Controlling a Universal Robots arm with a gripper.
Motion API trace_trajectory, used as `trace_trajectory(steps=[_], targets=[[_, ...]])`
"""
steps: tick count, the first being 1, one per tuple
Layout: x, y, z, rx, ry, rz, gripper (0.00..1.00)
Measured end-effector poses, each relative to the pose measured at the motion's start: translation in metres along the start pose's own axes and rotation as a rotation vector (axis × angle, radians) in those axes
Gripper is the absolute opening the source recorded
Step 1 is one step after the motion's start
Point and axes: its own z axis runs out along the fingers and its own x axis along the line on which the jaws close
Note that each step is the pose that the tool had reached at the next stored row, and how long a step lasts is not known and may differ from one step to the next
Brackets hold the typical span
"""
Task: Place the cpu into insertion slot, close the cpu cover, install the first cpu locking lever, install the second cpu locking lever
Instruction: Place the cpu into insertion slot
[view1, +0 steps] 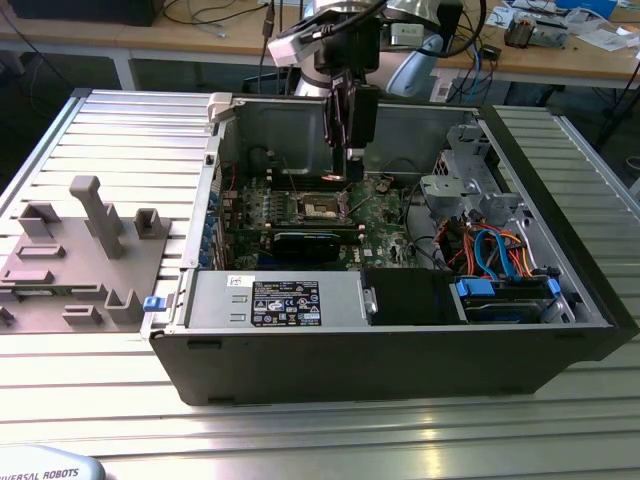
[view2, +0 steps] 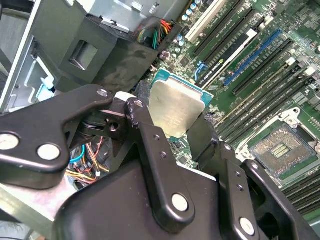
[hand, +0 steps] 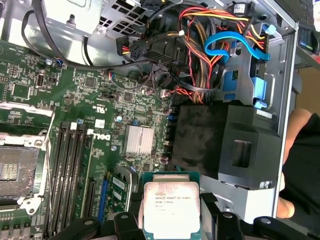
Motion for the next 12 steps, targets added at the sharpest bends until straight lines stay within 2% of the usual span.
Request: trace_trajectory(steps=[6, 12], targets=[[0.0003, 0.0, 0.0004, 0.0022, -0.0159, -0.001, 0.54], [0.0009, 0.0001, 0.0012, 0.0033, -0.0228, -0.001, 0.54]])
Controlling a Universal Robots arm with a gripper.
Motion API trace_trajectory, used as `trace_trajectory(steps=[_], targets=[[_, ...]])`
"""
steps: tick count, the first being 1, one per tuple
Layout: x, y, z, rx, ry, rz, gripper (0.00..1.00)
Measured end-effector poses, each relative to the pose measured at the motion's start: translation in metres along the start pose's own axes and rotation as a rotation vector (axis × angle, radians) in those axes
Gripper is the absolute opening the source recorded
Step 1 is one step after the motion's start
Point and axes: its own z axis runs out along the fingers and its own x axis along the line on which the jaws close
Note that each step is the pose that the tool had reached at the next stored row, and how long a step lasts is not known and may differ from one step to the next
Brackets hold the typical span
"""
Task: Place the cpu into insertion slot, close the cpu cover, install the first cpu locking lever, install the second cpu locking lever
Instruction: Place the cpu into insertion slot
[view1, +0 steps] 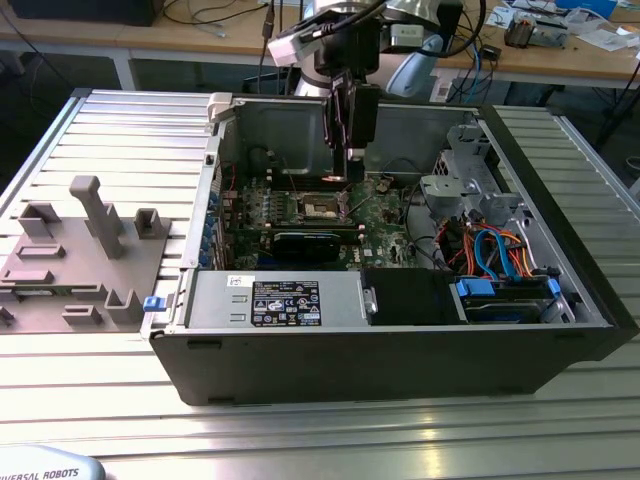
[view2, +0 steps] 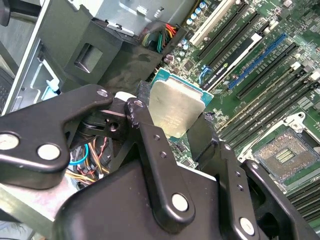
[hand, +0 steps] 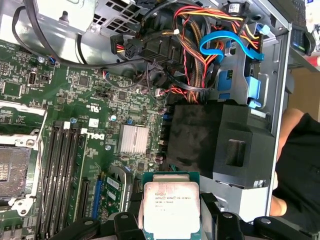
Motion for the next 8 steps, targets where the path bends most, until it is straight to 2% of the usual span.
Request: trace_trajectory(steps=[6, 7, 8], targets=[[0.0009, 0.0, 0.0013, 0.0002, 0.0004, 0.0, 0.54], [0.0011, 0.0, 0.0017, -0.0006, 0.0106, 0.0, 0.54], [0.0012, 0.0001, 0.0019, -0.0044, 0.0376, 0.001, 0.54]])
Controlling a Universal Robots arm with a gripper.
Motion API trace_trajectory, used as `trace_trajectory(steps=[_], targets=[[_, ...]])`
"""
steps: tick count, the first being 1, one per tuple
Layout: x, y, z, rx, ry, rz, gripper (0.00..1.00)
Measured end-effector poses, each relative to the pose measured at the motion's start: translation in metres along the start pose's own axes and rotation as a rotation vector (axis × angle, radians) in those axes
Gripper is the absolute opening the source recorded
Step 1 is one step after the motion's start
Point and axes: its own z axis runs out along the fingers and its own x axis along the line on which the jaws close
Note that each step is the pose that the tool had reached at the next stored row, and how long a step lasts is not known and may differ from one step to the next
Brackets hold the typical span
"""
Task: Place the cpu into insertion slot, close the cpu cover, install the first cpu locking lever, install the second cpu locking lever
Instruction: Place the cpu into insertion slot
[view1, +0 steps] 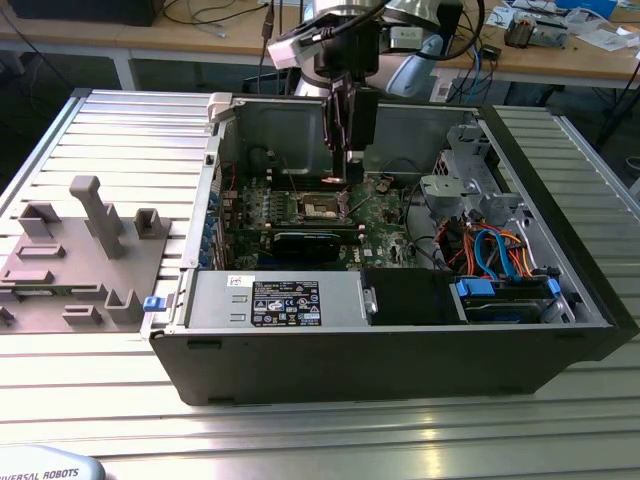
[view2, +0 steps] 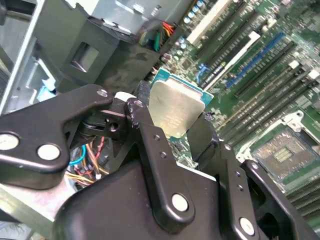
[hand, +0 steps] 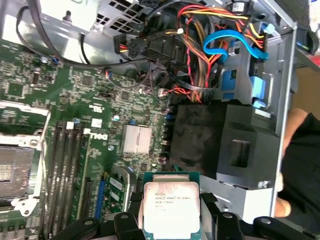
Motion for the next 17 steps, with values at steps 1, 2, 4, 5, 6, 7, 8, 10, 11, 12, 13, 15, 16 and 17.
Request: trace_trajectory(steps=[1, 2, 4, 5, 6, 7, 8, 10, 11, 12, 13, 15, 16, 17], targets=[[0.0, 0.0, 0.0, -0.0023, 0.0168, 0.001, 0.54], [-0.0001, 0.0, 0.0, -0.005, 0.0362, 0.002, 0.54], [-0.0001, -0.0001, 0.0001, -0.0109, 0.0784, 0.004, 0.54], [-0.0003, -0.0001, 0.0002, -0.0153, 0.1097, 0.005, 0.54], [-0.0004, -0.0001, 0.0003, -0.0183, 0.1322, 0.006, 0.54], [-0.0006, -0.0001, 0.0004, -0.0208, 0.1499, 0.007, 0.54], [-0.001, -0.0002, 0.0008, -0.0255, 0.184, 0.008, 0.54], [-0.0016, -0.0003, 0.0013, -0.0306, 0.2218, 0.01, 0.54], [-0.002, -0.0004, 0.0016, -0.0337, 0.2456, 0.011, 0.54], [-0.0025, -0.0005, 0.0019, -0.0362, 0.2638, 0.011, 0.54], [-0.003, -0.0006, 0.0022, -0.0389, 0.2848, 0.012, 0.54], [-0.0038, -0.0007, 0.003, -0.0445, 0.3249, 0.014, 0.54], [-0.0043, -0.0007, 0.0033, -0.0469, 0.3431, 0.015, 0.54], [-0.005, -0.0009, 0.0039, -0.0508, 0.3728, 0.016, 0.54]])
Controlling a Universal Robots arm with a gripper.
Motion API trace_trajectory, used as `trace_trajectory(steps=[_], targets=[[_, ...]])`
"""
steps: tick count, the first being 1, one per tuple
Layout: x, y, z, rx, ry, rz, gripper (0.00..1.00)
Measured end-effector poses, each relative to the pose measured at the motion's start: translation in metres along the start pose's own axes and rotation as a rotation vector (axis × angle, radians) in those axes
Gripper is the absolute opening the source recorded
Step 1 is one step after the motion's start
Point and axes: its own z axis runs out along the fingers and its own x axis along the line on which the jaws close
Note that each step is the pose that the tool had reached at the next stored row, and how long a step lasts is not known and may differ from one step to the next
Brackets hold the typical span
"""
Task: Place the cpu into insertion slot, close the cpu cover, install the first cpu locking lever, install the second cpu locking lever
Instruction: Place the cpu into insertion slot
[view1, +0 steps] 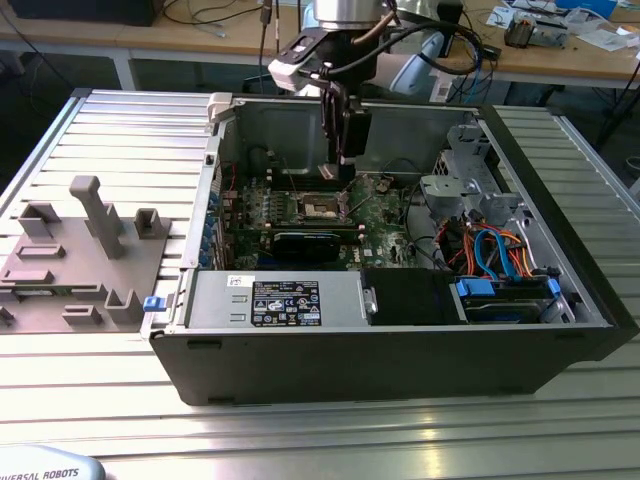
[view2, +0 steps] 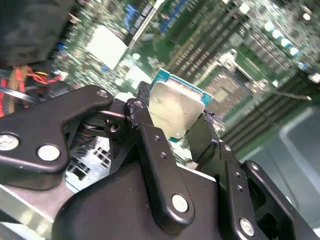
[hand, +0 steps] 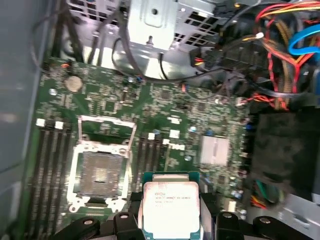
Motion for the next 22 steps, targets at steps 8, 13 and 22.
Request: trace_trajectory(steps=[8, 13, 22], targets=[[-0.0077, -0.0012, 0.0024, -0.0289, 0.2147, 0.009, 0.54], [-0.0159, -0.0025, 0.0054, -0.0397, 0.2953, 0.012, 0.54], [-0.027, -0.0043, 0.0106, -0.0393, 0.2926, 0.012, 0.54]])
